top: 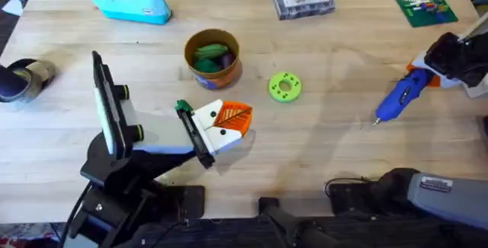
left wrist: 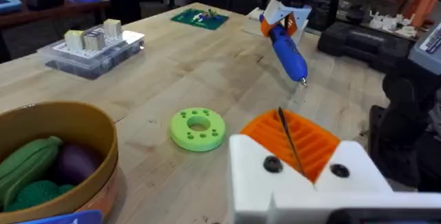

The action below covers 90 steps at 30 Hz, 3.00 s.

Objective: Pick up the gripper from the table and insert it into the empty holder that is missing its gripper. Then pick up a screw, insert it into the mounting hole, and use the screwdriver to tighten it. Finally, clean up the table by picking up the vegetable and placing it into the bucket.

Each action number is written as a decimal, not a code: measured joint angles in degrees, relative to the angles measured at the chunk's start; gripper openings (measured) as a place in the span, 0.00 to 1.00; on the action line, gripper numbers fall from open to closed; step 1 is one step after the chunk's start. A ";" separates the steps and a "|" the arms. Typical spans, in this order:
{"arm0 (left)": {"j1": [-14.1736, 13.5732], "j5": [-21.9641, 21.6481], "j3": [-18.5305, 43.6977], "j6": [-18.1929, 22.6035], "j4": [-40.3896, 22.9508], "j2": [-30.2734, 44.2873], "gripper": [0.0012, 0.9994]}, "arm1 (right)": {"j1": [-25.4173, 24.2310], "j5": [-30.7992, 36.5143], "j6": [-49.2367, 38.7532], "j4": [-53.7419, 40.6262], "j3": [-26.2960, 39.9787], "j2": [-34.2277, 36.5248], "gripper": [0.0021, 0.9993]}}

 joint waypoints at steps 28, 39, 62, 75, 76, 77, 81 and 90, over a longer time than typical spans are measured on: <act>0.00 0.00 0.00 0.00 0.00 0.00 0.02 | 0.00 -0.44 0.00 0.61 0.00 11.69 0.23; 0.00 -0.24 0.00 0.00 0.02 0.00 0.02 | 0.00 -0.43 -0.02 0.69 0.00 11.69 0.45; 0.00 -0.87 0.00 0.00 0.02 0.00 0.02 | 0.00 -0.42 -0.02 -0.34 0.00 11.68 0.58; 0.00 -0.87 0.00 0.00 0.02 0.00 0.02 | 0.00 -0.42 -0.20 -3.94 0.00 8.79 0.81; 0.00 -0.87 0.00 0.00 0.02 0.00 0.02 | 0.00 -0.42 -0.20 -3.83 0.00 8.79 0.81; 0.00 -0.87 0.00 0.00 0.02 0.00 0.02 | 0.00 -0.42 -0.20 -3.64 0.00 8.79 0.81; 0.00 -0.87 0.00 0.00 0.02 0.00 0.02 | 0.00 -0.40 -0.20 -2.13 0.01 8.79 0.79; 0.01 -0.90 0.00 0.00 0.02 0.00 0.02 | 0.00 -0.41 -0.20 -1.60 0.02 8.80 0.79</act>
